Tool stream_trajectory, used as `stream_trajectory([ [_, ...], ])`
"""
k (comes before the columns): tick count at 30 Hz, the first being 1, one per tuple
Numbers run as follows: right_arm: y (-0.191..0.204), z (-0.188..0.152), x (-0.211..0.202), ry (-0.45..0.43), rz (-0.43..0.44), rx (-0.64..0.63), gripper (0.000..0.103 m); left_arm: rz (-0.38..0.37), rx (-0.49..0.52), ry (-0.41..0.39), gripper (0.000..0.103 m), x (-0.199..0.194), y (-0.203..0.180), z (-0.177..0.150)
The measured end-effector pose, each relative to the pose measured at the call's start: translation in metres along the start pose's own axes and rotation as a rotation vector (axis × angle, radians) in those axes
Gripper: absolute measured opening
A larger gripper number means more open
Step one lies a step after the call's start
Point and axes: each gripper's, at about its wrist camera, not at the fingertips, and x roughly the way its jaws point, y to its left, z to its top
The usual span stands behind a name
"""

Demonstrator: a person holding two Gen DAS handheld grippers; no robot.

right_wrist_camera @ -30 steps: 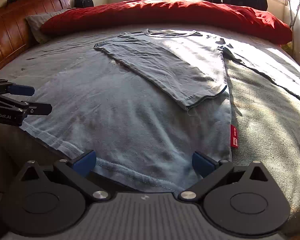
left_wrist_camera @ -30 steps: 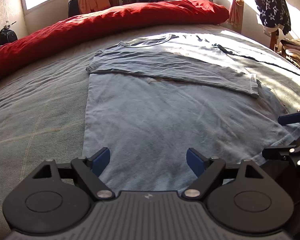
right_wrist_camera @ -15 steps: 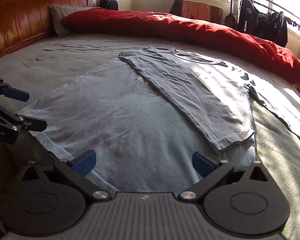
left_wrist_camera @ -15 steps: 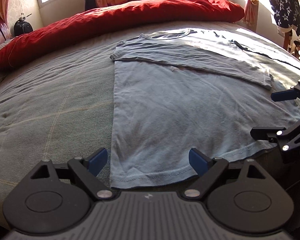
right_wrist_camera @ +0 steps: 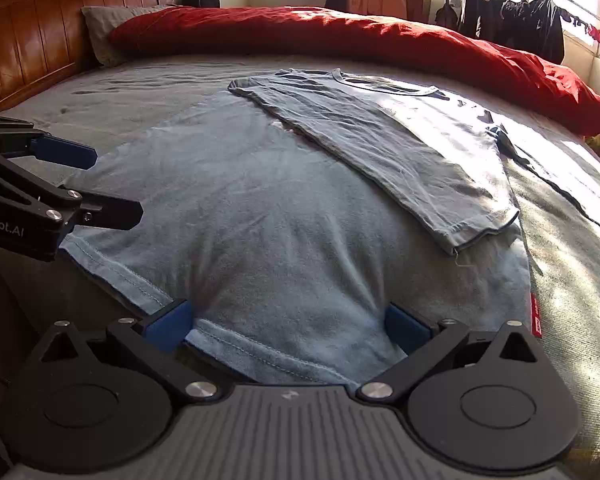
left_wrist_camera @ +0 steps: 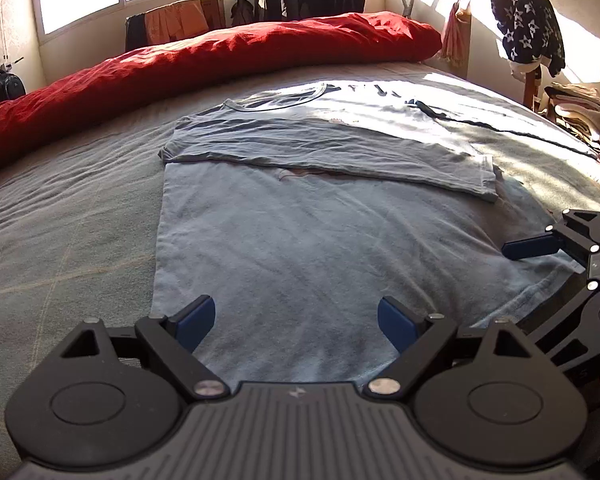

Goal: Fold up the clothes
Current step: 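Bring the left gripper back over the hem beside the right gripper, then move the open right gripper off the hem toward the spread sleeve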

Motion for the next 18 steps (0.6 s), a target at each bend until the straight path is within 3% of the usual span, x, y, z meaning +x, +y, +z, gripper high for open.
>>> stream_trajectory([
  [3,-0.001,-0.001,-0.004,0.015,0.009,-0.008,0.103,-0.004,-0.02,0.048,0.09,0.007,0.003,-0.012],
  [6,-0.004,0.003,-0.012,0.04,0.028,-0.021,0.103,-0.016,-0.058,0.045,0.094,0.003,0.012,-0.018],
  [10,-0.022,0.025,-0.021,-0.038,0.067,0.022,0.103,-0.011,-0.082,0.062,0.097,0.005,0.018,-0.018],
  [14,-0.045,0.055,-0.003,-0.083,0.008,0.036,0.103,0.001,-0.079,0.071,0.098,0.005,0.016,-0.017],
  [18,-0.075,0.063,0.027,-0.029,0.041,0.134,0.103,0.009,-0.087,0.07,0.098,0.001,0.02,-0.015],
])
